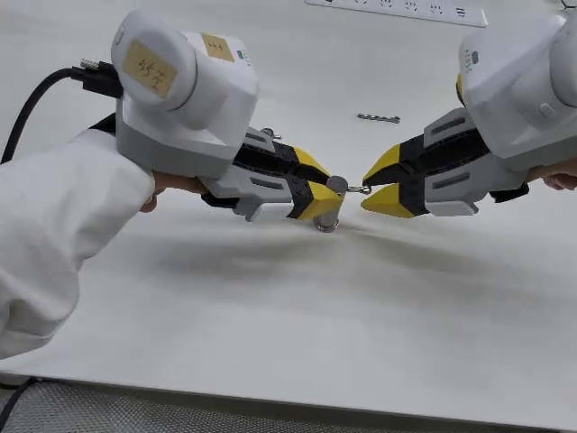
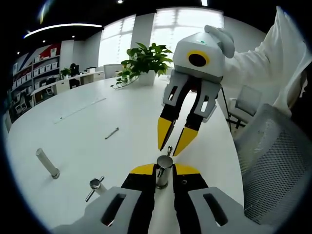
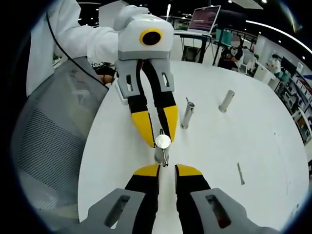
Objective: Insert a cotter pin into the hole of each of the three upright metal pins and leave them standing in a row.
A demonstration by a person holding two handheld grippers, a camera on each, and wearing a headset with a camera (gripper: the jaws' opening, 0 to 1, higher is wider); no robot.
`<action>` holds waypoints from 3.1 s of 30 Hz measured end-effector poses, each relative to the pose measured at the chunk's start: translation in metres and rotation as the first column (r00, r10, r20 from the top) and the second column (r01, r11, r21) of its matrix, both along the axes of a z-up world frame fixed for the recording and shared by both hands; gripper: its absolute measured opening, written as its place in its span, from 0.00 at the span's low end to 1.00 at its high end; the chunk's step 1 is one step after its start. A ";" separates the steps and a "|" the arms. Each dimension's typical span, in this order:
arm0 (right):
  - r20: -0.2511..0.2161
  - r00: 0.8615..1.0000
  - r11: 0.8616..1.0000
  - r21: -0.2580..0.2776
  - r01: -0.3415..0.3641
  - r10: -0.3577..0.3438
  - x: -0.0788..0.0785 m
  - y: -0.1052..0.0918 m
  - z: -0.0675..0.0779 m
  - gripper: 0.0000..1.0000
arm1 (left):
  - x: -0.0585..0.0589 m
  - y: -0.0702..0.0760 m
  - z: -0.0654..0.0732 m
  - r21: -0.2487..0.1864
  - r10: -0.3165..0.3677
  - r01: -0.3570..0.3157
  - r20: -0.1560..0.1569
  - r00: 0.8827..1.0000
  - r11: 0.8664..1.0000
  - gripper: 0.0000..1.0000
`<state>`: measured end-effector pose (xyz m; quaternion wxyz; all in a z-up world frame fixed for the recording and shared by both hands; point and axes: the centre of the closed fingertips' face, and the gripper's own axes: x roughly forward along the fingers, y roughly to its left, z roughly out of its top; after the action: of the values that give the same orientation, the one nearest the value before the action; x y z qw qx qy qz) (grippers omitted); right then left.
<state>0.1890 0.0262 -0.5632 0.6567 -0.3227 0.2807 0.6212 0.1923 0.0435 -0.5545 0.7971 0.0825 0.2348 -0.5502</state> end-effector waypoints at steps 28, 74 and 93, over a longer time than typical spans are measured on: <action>0.007 0.999 0.999 0.017 -0.052 0.051 0.004 0.015 0.002 0.00 | 0.003 0.004 -0.001 0.010 -0.009 0.009 0.012 1.000 1.000 0.10; -0.041 0.999 0.997 0.076 0.021 -0.018 -0.002 0.034 -0.004 0.12 | -0.028 0.052 0.017 -0.022 0.142 -0.141 0.031 0.989 0.990 0.76; -0.077 0.996 0.992 0.107 0.060 -0.052 -0.007 0.036 0.001 0.08 | -0.041 0.069 0.008 0.031 0.213 -0.212 -0.032 0.976 0.977 0.99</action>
<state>0.1821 0.0622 -0.5619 0.6798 -0.2552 0.2795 0.6282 0.1514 0.1130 -0.5464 0.8459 0.0581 0.2640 -0.4598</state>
